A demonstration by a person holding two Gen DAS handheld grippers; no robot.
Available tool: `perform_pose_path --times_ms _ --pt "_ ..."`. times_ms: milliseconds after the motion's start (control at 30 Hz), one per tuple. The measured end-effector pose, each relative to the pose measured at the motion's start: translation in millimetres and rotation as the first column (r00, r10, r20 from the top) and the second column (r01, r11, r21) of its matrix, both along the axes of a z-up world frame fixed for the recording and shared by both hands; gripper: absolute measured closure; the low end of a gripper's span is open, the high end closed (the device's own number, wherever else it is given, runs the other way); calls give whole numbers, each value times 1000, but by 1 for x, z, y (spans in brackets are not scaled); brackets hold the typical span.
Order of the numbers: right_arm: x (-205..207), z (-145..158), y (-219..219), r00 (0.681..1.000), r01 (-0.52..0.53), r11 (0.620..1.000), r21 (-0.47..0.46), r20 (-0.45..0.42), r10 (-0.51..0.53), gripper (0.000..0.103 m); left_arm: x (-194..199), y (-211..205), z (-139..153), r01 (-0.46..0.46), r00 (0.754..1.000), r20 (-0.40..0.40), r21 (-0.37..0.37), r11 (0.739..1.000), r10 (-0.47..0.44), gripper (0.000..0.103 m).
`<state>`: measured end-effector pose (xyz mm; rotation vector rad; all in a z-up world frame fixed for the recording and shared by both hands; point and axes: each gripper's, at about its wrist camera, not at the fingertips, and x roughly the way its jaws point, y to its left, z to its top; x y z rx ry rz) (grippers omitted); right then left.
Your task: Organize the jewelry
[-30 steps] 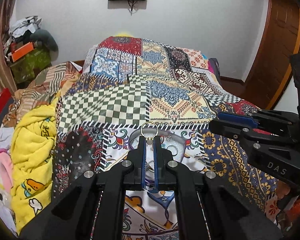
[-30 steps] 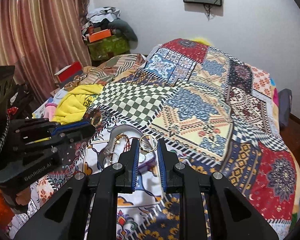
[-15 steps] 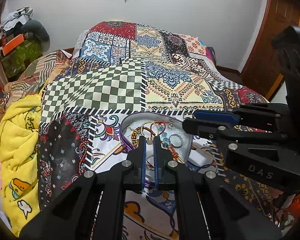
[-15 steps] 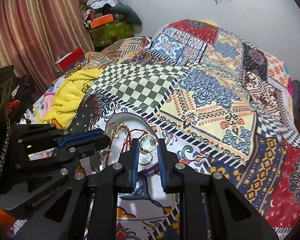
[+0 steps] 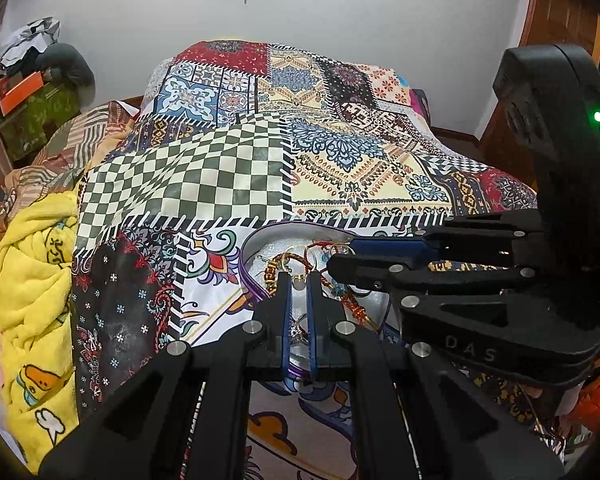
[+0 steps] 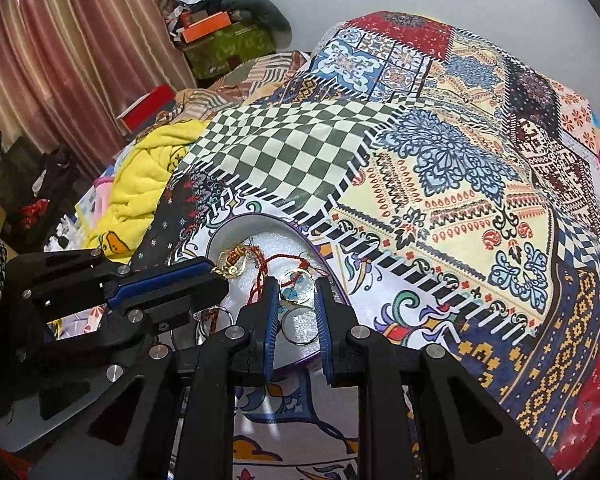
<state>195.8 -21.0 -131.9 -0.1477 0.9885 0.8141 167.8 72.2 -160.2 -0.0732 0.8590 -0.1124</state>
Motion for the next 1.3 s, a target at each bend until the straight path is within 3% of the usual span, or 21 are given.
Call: perform_pose_path --times_ms 333,467,667,833,933,1000,1067,1300 --pt "3 0 1 1000 -4 1000 -10 -31 4 85 -6 3 5 -8 1000 -8 -11 1000 8 98" --pt "1 7 -4 999 8 1000 1 -44 -8 73 -13 4 14 -21 1000 2 -7 1000 21 95" --pt "-15 38 -16 999 37 999 17 37 -38 71 -28 8 37 -54 998 40 -1 999 54 86" --pt "-38 82 -33 984 81 995 56 152 -89 71 -52 7 75 -81 989 121 4 997 80 81" --pt "-57 115 -46 963 113 988 101 233 -134 71 -71 3 103 -98 977 189 13 995 93 80" --pt "-75 141 -56 936 143 980 138 304 -180 71 -87 -1 123 -96 967 240 19 995 89 74" --pt "-96 164 -66 903 166 970 176 367 -221 71 -107 -6 145 -104 948 306 28 994 91 66" --pt "-168 219 -86 790 186 934 304 519 -326 71 -171 -18 198 -128 875 472 22 992 102 55"
